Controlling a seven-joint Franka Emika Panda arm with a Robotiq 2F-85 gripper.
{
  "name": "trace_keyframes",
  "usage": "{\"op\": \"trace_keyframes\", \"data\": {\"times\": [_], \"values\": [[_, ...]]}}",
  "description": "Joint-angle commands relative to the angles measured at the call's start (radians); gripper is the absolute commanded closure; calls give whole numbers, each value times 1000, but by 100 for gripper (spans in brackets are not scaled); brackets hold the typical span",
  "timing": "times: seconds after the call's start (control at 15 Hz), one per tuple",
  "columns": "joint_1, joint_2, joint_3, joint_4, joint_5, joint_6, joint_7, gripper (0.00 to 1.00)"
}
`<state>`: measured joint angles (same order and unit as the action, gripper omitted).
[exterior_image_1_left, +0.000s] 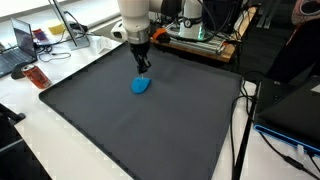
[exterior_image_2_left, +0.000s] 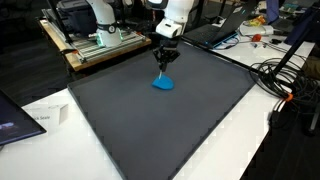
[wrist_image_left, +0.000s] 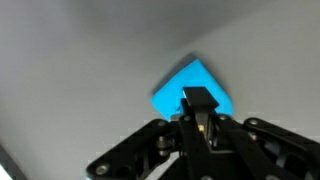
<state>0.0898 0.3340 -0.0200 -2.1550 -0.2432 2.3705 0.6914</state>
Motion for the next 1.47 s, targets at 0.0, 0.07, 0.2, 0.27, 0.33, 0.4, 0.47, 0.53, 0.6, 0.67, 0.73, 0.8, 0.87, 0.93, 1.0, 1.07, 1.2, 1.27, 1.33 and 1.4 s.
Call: {"op": "trace_keyframes", "data": {"times": [0.0,0.07,0.2,0.27,0.33,0.4,0.47,0.53,0.6,0.67,0.73,0.8,0.87,0.93,1.0,1.07,1.2,1.27,1.33,1.4], "values": [[10,61,-21,48,26,-39,-26,97],[9,71,-23,58,27,-47,-28,97],[5,86,-23,77,36,-70,-36,97],[4,92,-23,83,39,-79,-39,97],[2,100,-23,91,45,-89,-45,97],[1,107,-24,99,51,-99,-50,97],[0,113,-26,106,55,-108,-54,97],[-2,118,-27,114,62,-121,-61,97],[-2,122,-29,121,67,-135,-64,97],[-2,126,-31,128,70,-147,-67,97],[-2,129,-32,135,75,-158,-71,97],[-2,131,-33,142,78,-169,-72,97],[-1,134,-33,148,82,-178,-75,97],[-1,135,-32,153,87,-187,-81,97],[-2,135,-30,159,93,-205,-92,97],[-1,133,-29,165,95,-229,-100,97],[4,128,-31,176,92,-265,-110,97],[5,128,-32,182,91,-282,-112,97],[5,129,-32,186,90,-293,-115,97],[6,132,-33,189,89,-306,-116,97]]}}
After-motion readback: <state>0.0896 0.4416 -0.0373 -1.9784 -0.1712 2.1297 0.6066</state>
